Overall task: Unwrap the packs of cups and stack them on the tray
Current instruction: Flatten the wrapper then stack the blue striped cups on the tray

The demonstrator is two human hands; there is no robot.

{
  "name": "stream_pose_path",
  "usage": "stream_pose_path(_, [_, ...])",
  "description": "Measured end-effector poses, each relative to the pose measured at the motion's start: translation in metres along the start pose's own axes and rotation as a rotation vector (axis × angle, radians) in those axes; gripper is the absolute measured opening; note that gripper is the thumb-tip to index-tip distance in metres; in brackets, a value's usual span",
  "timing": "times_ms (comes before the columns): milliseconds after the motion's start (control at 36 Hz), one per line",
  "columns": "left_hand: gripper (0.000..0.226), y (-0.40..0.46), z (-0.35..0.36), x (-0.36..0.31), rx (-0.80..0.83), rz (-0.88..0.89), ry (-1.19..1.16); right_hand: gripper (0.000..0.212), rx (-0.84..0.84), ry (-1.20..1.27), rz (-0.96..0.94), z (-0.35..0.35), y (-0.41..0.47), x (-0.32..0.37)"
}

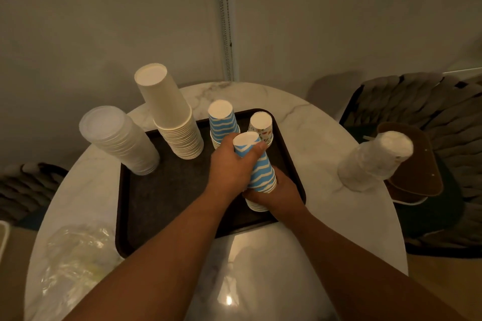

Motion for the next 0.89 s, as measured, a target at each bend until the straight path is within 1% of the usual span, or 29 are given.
stream_pose_path(139, [0.053,0.018,-0.02,-0.023,-0.143,0.063,-0.082,0.066,-0.03,0.062,0.018,-0.004,-0.001,-0.008])
stream_pose_path(167, [0.056,0.023,-0.026,-0.034,-0.168,0.101,-0.083,0.064,-0.033,0.054,0.019,-0.004,-0.001,-0.008])
stream_pose_path(250, [0.053,0.039,-0.047,-0.073,-0.243,0.272,-0.035,0.06,-0.022,0.027,0.017,-0.004,-0.001,-0.007])
stream_pose_path(306, [0.054,0.047,-0.06,-0.092,-0.3,0.377,-0.013,0.058,-0.012,0.03,0.025,-0.003,-0.001,-0.007])
stream_pose_path(389, [0.056,0.059,-0.07,-0.096,-0.343,0.443,0.03,0.059,-0.009,0.038,0.034,-0.003,0.0,-0.008])
stream_pose_path(500, [0.059,0.071,-0.066,-0.068,-0.313,0.335,0.105,0.057,-0.001,0.035,0.034,-0.002,-0.001,-0.006])
stream_pose_path(639, [0.06,0.079,-0.051,-0.027,-0.218,0.191,0.159,0.056,-0.007,0.038,0.032,-0.002,-0.001,-0.005])
stream_pose_path(806, [0.059,0.083,-0.038,0.0,-0.109,0.082,0.228,0.056,-0.005,0.039,0.032,-0.002,-0.001,-0.006])
stream_pose_path(889, [0.063,0.081,-0.036,0.002,-0.078,0.051,0.231,0.056,-0.006,0.021,0.033,-0.002,-0.001,-0.006])
Point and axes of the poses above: each hand's wrist, its own y-axis towards the middle knuckle, its own z-axis out of the palm, x = y × z, the point moved 6 cm from there along y, towards the middle knuckle, and after that the axes turned 6 degrees about z, right-handed, at the moved point
